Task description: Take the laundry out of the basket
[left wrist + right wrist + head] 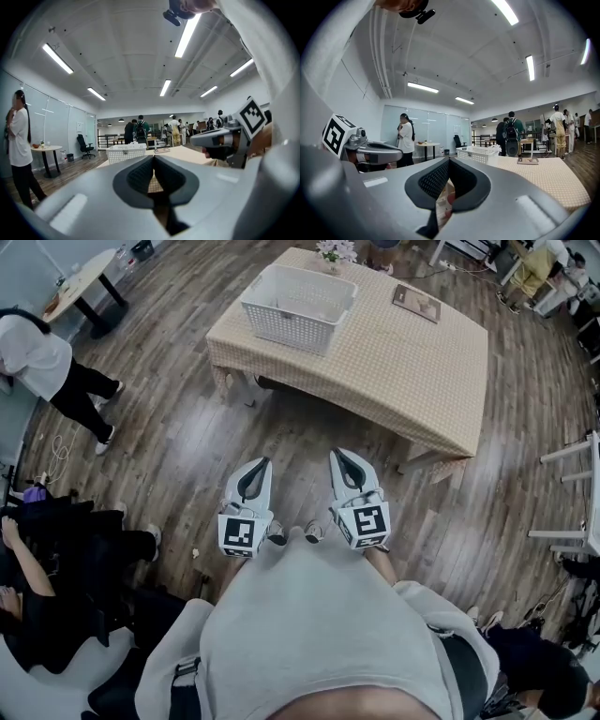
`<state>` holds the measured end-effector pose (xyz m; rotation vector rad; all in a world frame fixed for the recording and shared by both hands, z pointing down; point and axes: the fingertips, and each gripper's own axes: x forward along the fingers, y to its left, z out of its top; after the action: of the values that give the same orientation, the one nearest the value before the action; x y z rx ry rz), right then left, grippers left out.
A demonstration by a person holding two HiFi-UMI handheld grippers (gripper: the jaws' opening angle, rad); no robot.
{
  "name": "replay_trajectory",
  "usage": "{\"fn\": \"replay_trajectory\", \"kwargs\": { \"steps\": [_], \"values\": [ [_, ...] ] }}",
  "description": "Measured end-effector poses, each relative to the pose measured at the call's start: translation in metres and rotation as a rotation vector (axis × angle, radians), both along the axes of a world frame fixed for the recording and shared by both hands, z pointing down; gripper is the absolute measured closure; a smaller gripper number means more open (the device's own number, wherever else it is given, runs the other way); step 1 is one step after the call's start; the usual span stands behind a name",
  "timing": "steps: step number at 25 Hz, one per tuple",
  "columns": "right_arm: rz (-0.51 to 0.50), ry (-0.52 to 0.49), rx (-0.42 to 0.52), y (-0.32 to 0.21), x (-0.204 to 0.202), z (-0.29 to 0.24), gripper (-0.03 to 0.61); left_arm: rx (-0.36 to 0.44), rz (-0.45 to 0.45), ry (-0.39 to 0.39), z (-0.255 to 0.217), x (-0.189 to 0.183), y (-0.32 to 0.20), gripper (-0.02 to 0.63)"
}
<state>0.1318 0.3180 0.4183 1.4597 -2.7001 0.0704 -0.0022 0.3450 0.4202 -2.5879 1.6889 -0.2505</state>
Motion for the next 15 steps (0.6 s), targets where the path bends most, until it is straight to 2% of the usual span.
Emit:
{"fn": "replay_trajectory", "kwargs": {
  "steps": [7, 15],
  "values": [
    [0.001, 0.004, -0.010, -0.007, 0.023, 0.007, 0.580, -0.010, -0.020, 0.006, 0.009, 0.018, -0.004, 0.603],
    [0.012, 0.008, -0.023, -0.024, 0.031, 0.013, 0.580, -0.026, -0.047, 0.030, 0.014, 0.018, -0.019, 0.603]
  ]
}}
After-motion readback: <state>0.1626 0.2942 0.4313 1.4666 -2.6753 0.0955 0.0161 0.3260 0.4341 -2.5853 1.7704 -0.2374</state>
